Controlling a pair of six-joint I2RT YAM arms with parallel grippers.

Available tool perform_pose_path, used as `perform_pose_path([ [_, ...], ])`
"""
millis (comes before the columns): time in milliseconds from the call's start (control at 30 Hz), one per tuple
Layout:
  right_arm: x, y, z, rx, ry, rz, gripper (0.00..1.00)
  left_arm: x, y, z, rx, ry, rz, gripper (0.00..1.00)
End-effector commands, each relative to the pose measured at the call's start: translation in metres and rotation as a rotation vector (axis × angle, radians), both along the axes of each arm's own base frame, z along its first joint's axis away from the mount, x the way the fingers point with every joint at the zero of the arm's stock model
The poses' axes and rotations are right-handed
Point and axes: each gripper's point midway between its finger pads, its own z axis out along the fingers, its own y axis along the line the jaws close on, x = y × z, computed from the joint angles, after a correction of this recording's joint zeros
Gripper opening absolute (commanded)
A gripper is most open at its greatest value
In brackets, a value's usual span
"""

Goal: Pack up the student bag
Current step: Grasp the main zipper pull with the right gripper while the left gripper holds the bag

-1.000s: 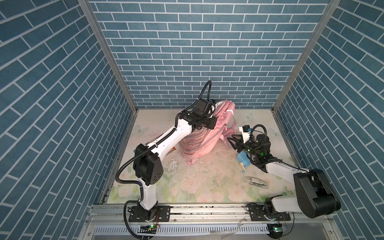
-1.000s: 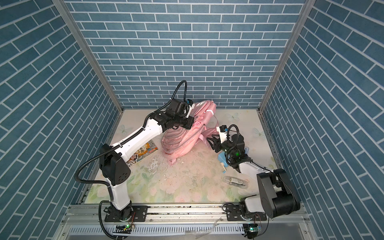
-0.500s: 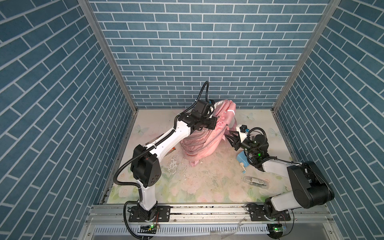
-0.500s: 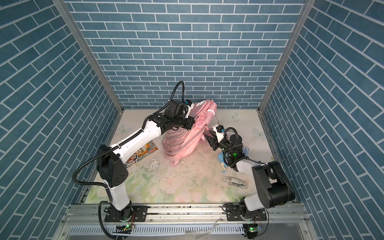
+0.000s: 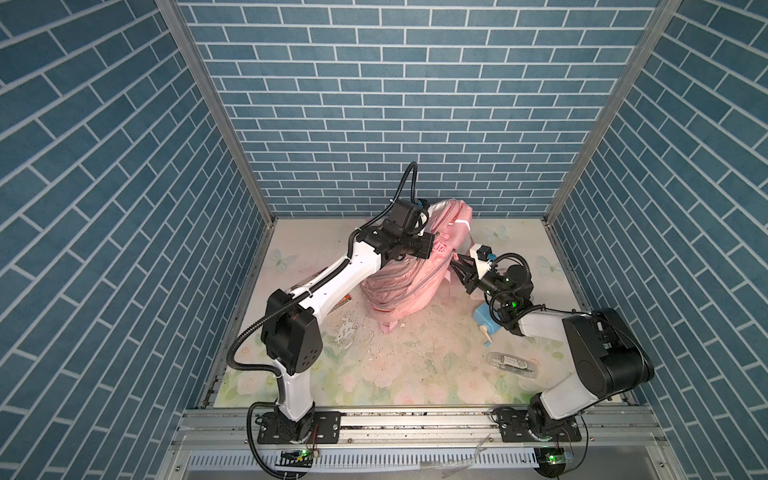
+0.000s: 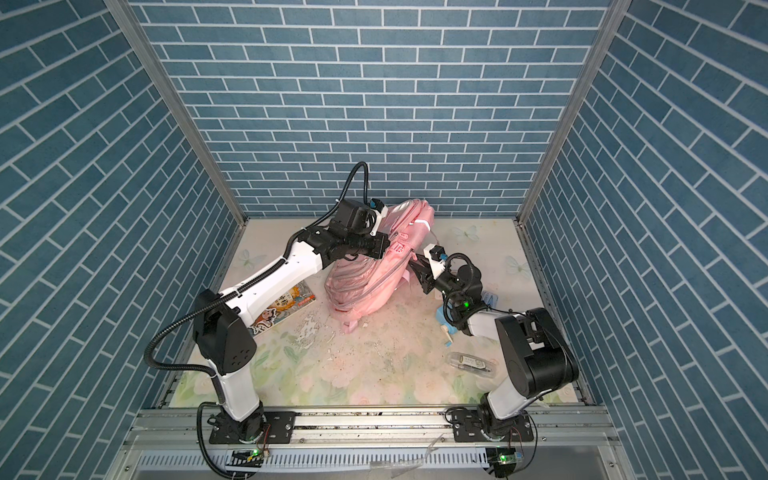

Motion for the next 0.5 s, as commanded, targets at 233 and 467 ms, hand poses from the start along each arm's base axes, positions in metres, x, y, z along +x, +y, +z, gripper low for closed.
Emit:
perform_pose_path([
  [233,-0.004,0.01,0.01,-0.05,-0.1,0.069,0.08,0.008,-0.004,0.075,-0.147,-0.155,0.022,0.0],
  [467,-0.015,0.011,0.006,-0.108,-0.073,0.074,0.0,0.016,0.001,0.079,-0.194,-0.133,0.086,0.0],
])
